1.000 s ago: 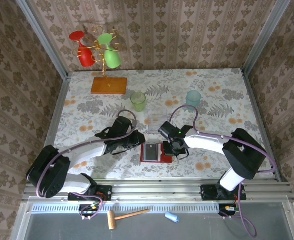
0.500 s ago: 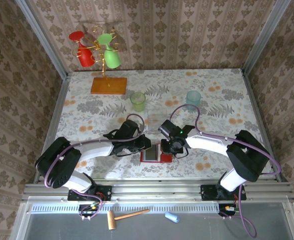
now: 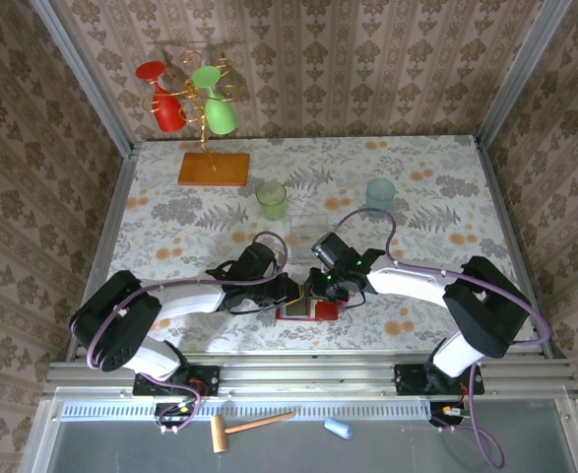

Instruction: Take the credit cards out of the card holder

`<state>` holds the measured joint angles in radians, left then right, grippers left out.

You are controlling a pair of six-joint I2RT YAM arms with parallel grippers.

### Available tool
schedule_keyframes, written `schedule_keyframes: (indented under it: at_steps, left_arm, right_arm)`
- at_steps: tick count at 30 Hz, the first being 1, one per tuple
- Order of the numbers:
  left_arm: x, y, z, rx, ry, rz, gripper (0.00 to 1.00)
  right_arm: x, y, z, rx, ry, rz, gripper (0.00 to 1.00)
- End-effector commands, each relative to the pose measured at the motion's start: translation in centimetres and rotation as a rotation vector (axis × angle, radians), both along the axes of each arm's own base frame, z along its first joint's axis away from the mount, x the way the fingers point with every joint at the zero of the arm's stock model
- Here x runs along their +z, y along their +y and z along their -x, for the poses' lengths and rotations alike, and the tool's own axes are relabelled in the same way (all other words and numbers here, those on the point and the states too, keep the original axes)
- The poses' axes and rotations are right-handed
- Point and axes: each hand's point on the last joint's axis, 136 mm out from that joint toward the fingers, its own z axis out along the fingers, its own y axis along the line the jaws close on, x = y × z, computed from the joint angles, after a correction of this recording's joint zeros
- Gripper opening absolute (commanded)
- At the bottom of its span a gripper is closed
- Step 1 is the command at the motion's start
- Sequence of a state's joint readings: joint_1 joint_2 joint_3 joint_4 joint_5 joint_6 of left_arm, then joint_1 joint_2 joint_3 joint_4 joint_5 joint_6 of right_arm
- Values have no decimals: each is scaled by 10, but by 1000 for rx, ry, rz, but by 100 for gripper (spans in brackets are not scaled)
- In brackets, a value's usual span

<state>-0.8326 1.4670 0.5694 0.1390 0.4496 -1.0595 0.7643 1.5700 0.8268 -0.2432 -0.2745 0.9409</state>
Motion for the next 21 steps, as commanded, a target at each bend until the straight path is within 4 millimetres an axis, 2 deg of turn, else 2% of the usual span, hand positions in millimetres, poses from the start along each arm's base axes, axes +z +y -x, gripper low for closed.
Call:
schedule_keyframes:
  at_steps: [1,11,21]
  left_arm:
    - [-14,4,10,-17,51,-41,14]
    - [-22,11,7,-3,44,-98,13]
    - [-18,10,4,9,32,-87,13]
  right_arm:
    - [1,2,2,-26,33,-61,17]
    - [-3,3,2,-53,64,-140,20]
    - [-6,12,1,-38,88,-192,22]
